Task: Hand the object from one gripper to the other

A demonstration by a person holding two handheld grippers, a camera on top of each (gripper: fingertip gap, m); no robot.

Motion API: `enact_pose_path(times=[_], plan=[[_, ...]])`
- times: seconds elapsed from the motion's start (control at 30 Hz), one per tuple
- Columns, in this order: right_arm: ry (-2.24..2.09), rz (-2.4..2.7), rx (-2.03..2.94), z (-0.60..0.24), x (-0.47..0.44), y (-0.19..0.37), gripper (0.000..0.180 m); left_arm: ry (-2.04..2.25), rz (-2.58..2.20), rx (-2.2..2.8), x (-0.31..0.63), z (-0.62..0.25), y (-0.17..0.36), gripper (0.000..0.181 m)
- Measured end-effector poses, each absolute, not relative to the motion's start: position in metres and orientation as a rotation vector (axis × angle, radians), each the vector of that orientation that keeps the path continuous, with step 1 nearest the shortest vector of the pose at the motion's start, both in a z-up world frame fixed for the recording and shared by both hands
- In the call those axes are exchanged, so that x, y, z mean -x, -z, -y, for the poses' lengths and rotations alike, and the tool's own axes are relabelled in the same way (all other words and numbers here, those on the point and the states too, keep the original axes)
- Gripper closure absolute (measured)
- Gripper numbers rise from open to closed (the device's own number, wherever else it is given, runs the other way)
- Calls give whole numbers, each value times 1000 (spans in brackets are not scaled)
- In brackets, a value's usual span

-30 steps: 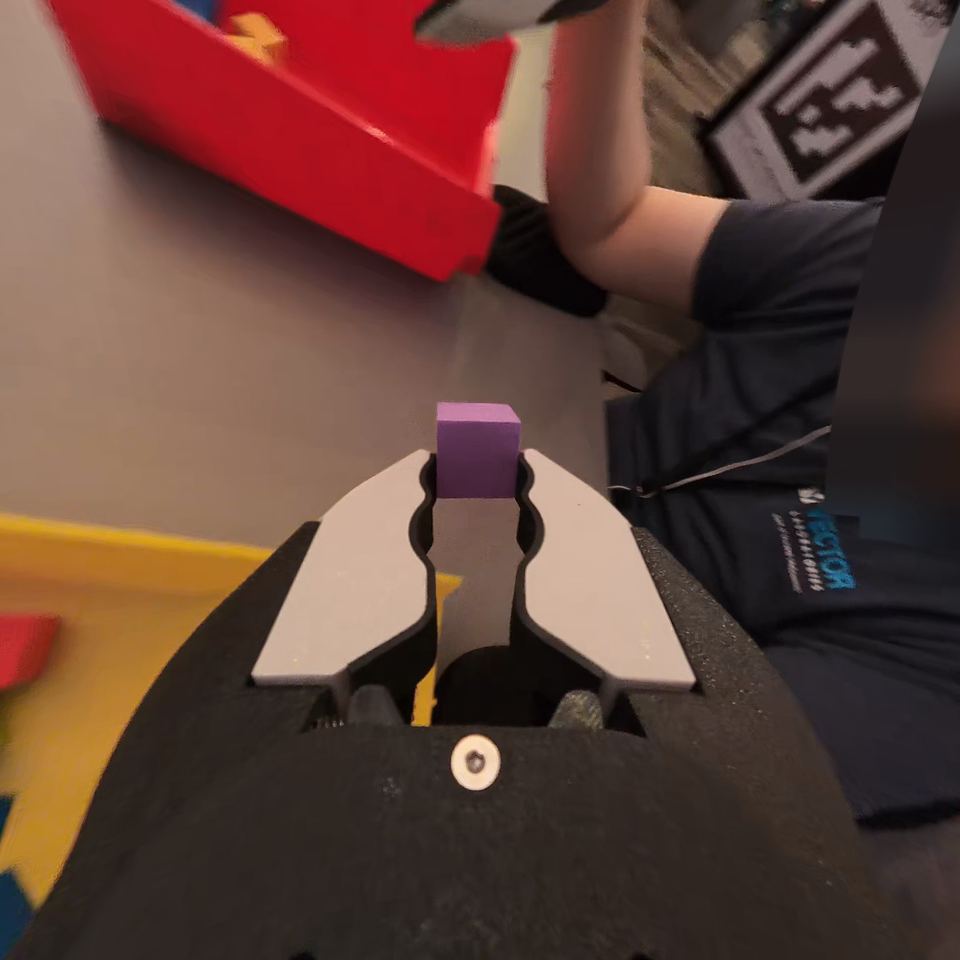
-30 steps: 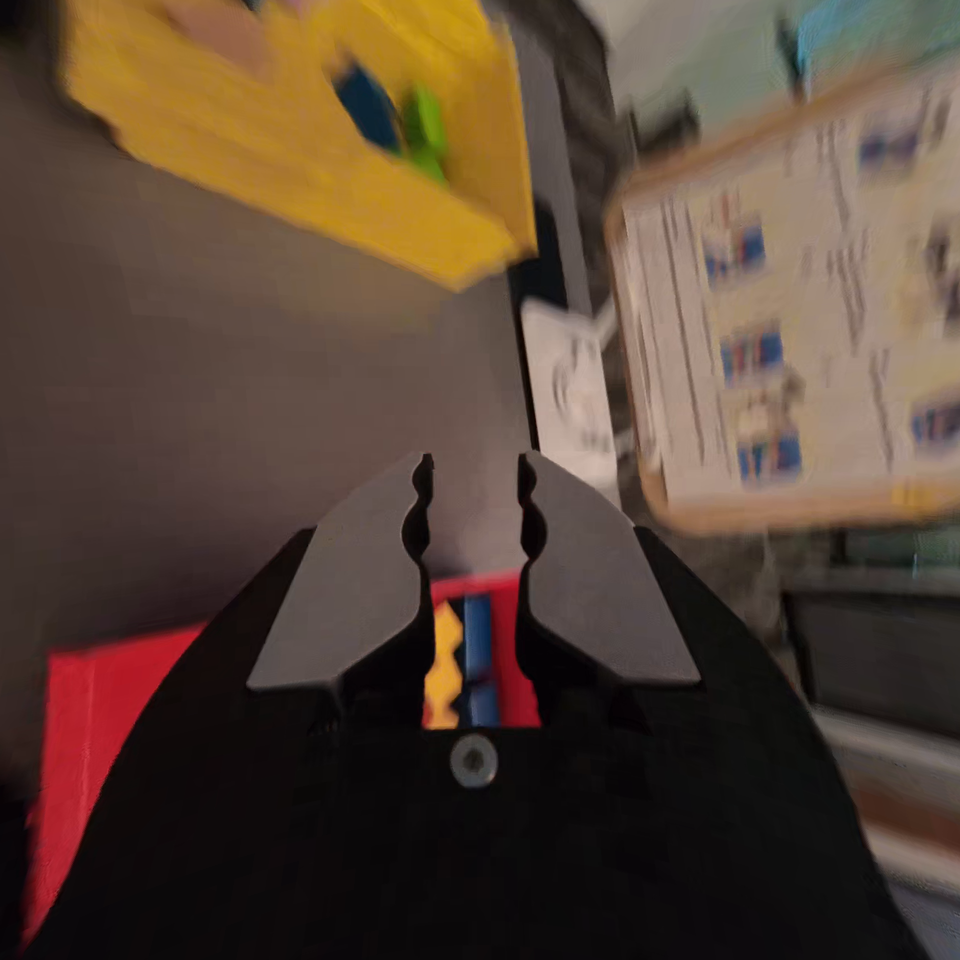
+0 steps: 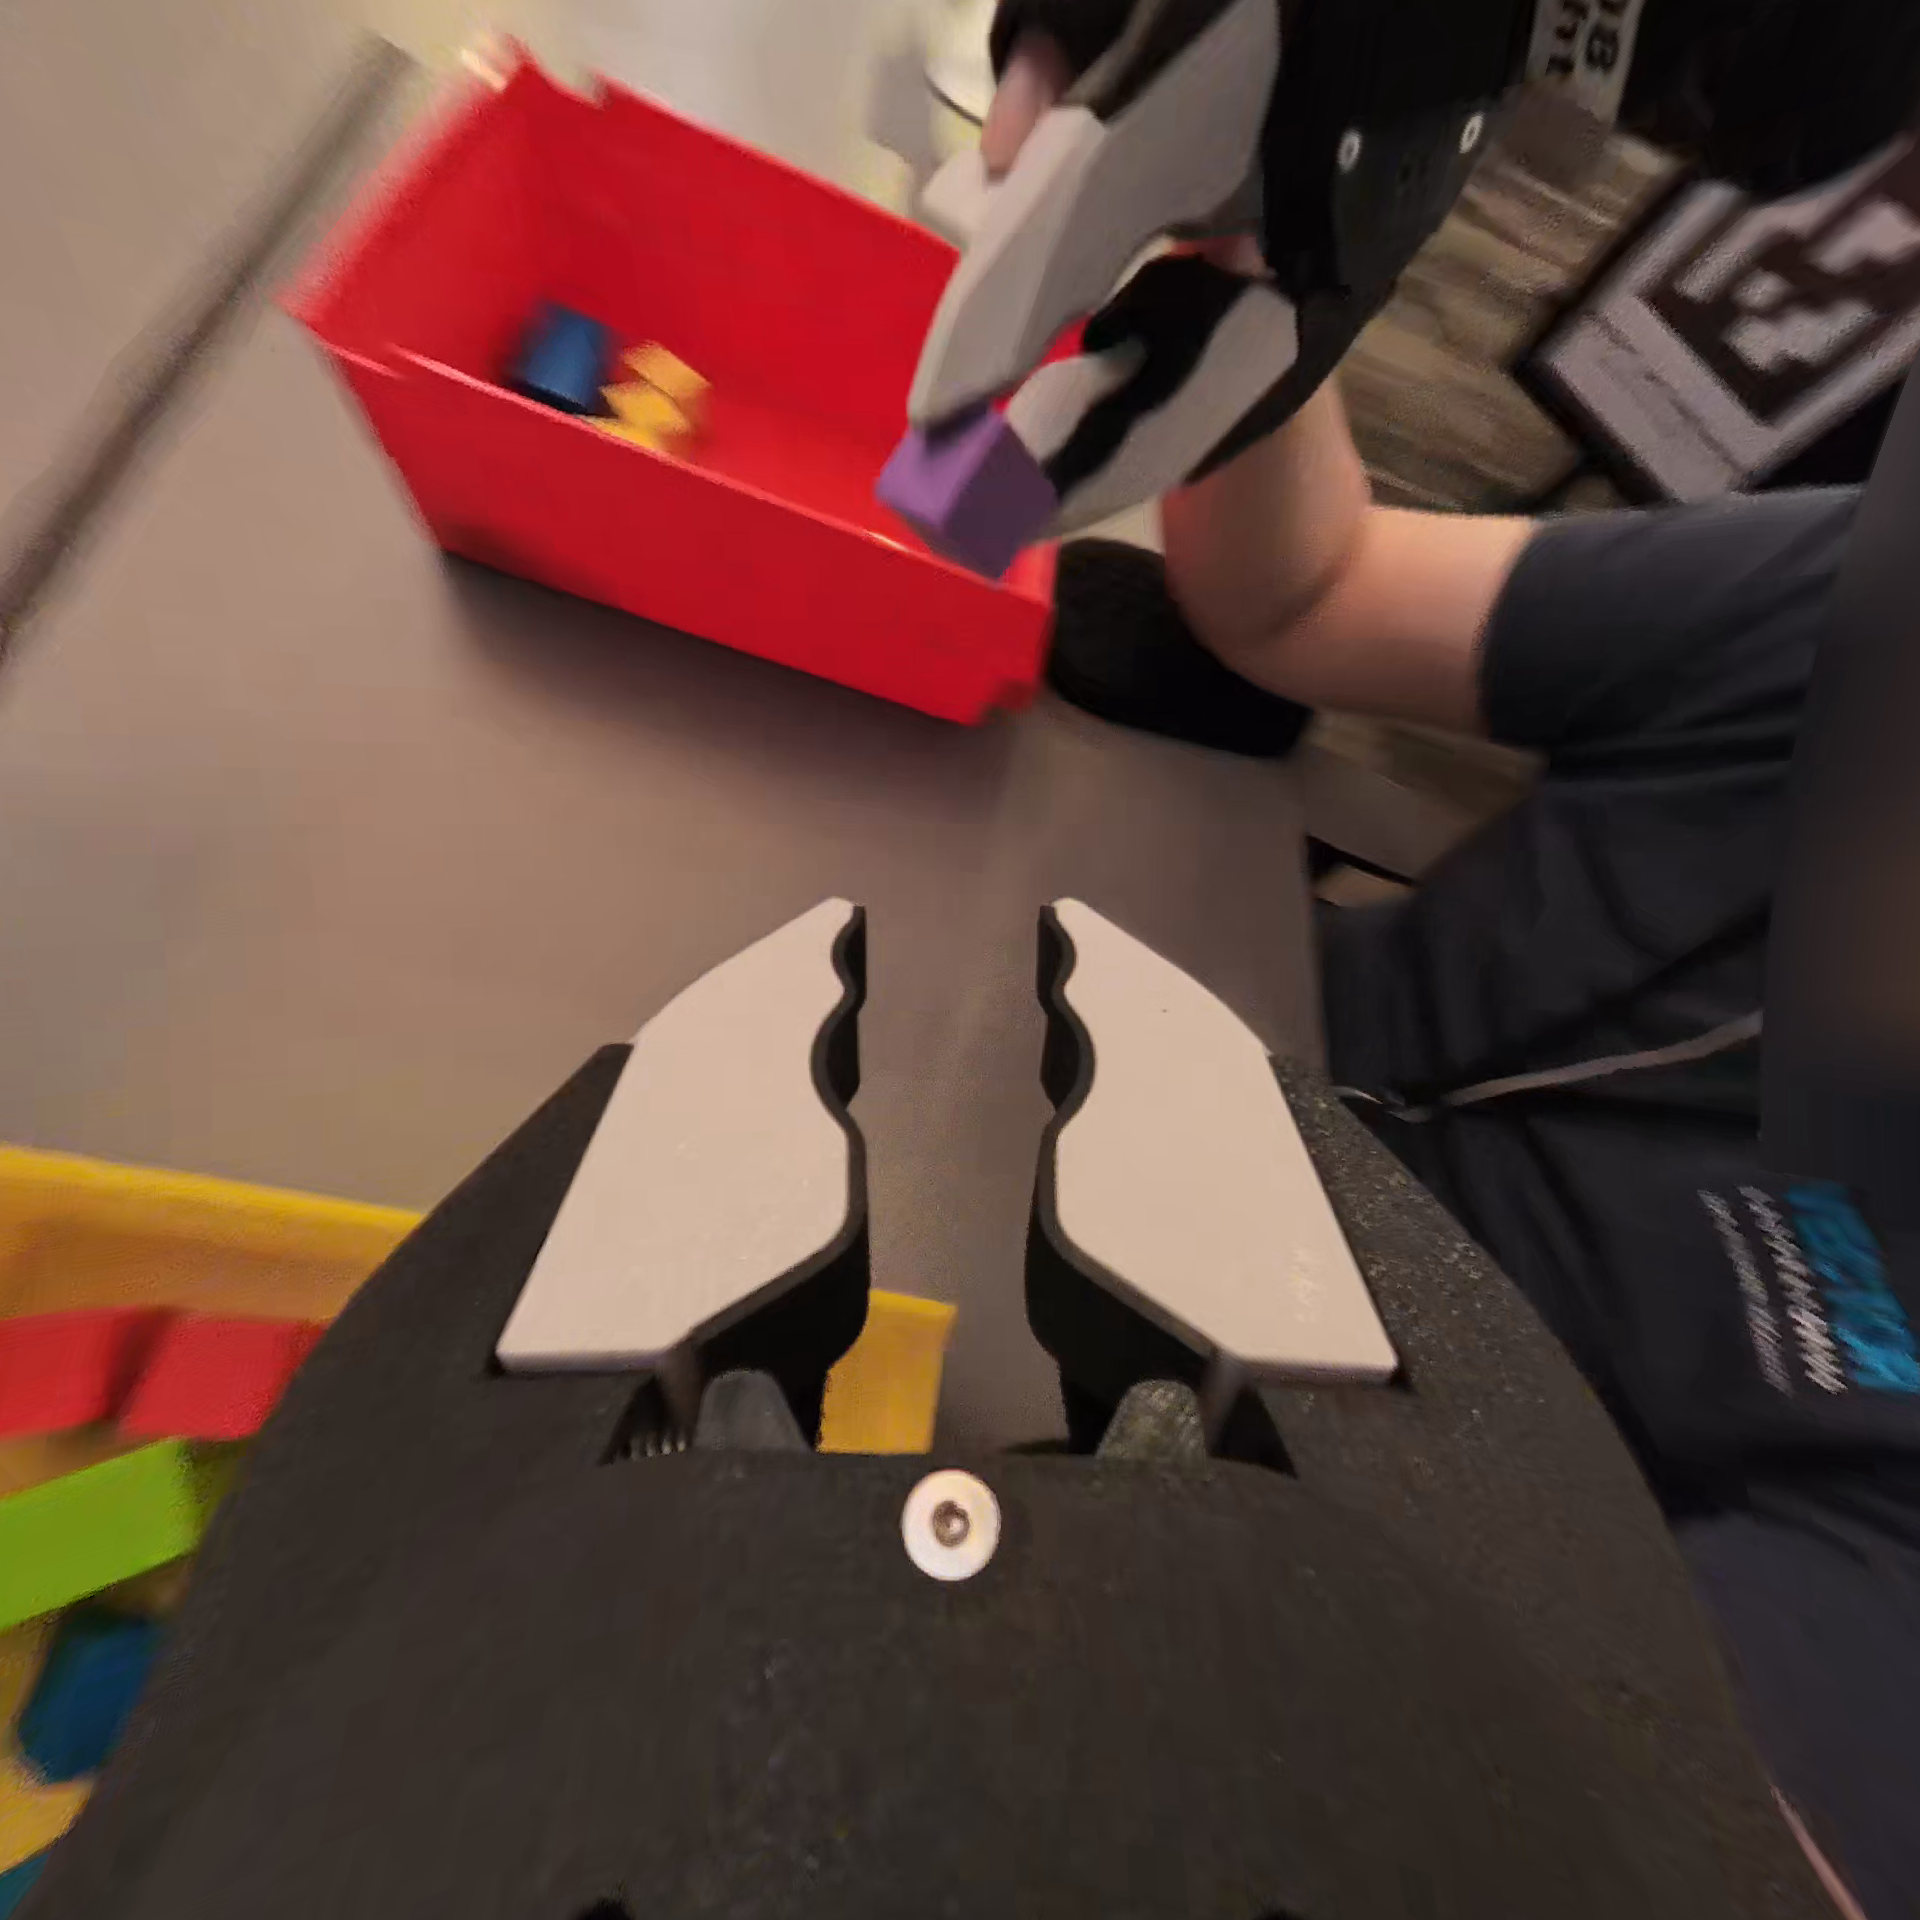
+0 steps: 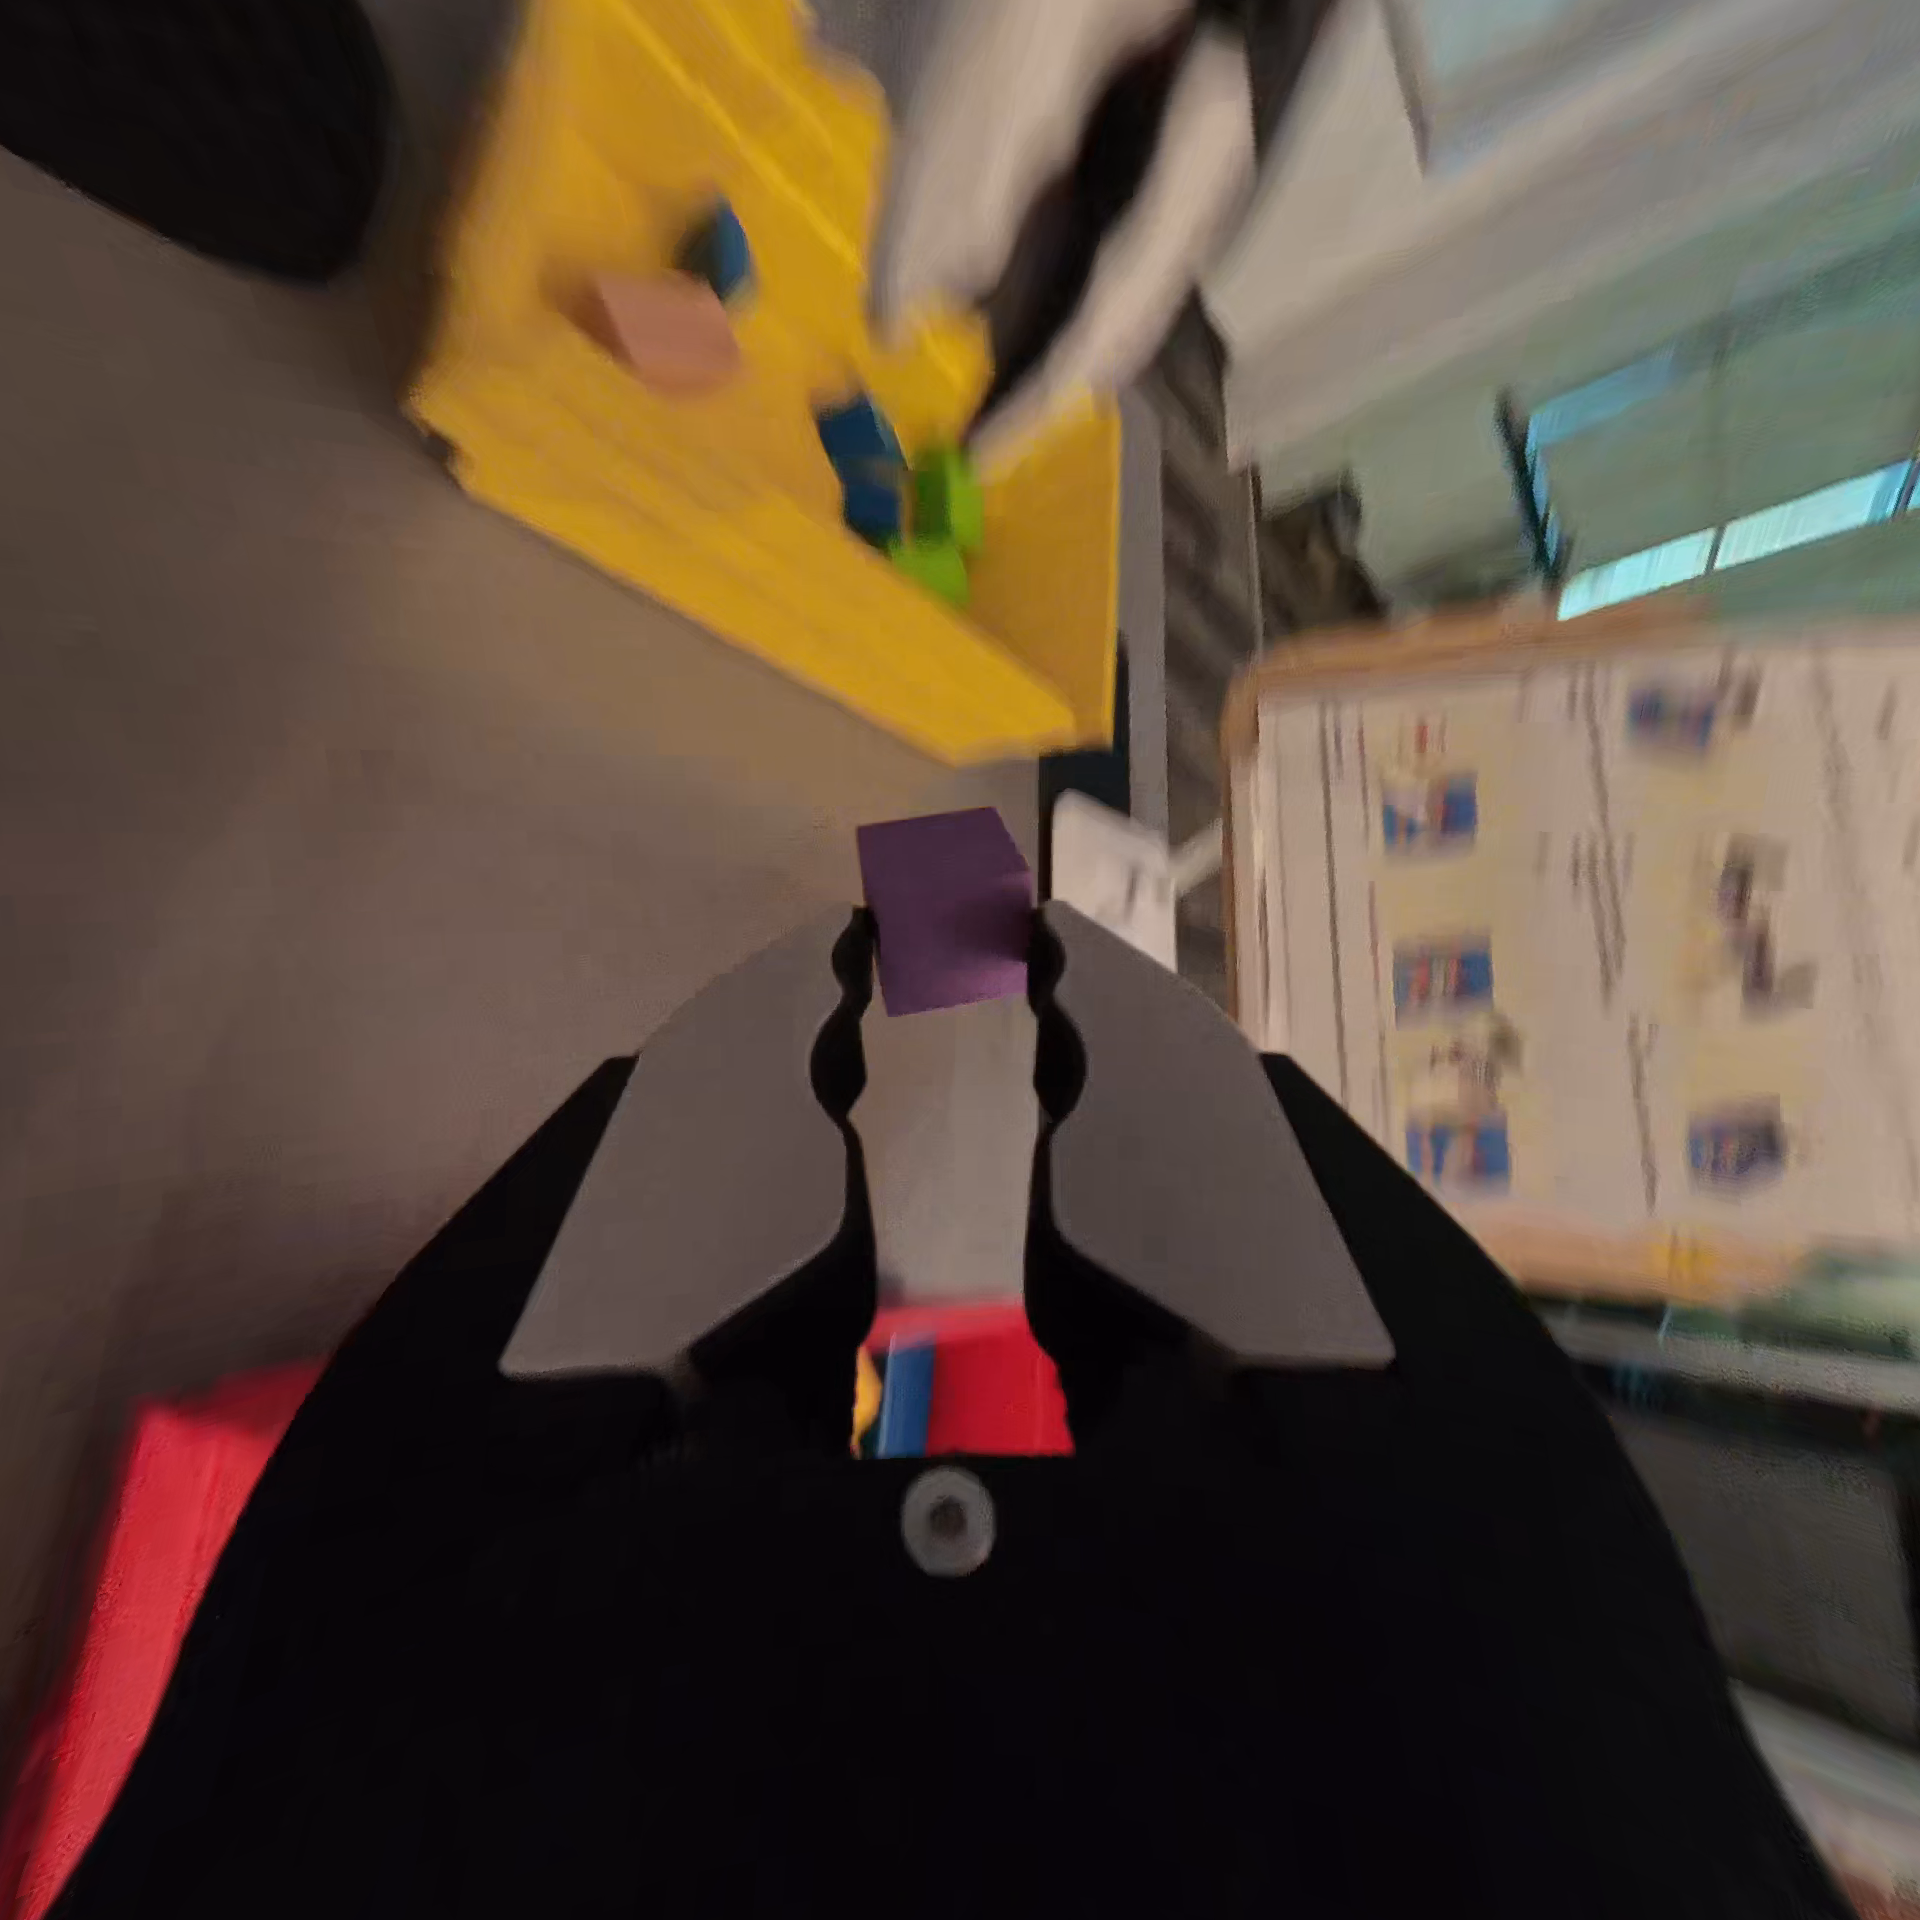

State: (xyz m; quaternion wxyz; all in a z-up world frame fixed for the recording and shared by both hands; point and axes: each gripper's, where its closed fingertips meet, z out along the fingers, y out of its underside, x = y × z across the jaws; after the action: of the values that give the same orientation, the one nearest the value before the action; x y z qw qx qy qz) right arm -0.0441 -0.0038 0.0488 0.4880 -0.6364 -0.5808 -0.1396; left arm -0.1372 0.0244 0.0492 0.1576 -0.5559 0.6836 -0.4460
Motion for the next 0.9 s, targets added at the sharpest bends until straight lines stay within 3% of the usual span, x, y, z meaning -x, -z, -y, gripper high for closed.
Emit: enact_pose_path(times=[0.17,0.27,0.6,0.9], plan=[[431,1017,2209,11,-118,-6,150,1252,-1717,1368,148,-36,-102,146],[392,948,2474,25,-163,40,150,1257,-1640,1306,150,-35,-118,141],[132,1158,2630,0,-142,127,150,1305,-1488,1042,149,-23,-143,143],[76,1085,2752,1,-144,148,150,1343,-1511,1151,149,-23,-136,144]])
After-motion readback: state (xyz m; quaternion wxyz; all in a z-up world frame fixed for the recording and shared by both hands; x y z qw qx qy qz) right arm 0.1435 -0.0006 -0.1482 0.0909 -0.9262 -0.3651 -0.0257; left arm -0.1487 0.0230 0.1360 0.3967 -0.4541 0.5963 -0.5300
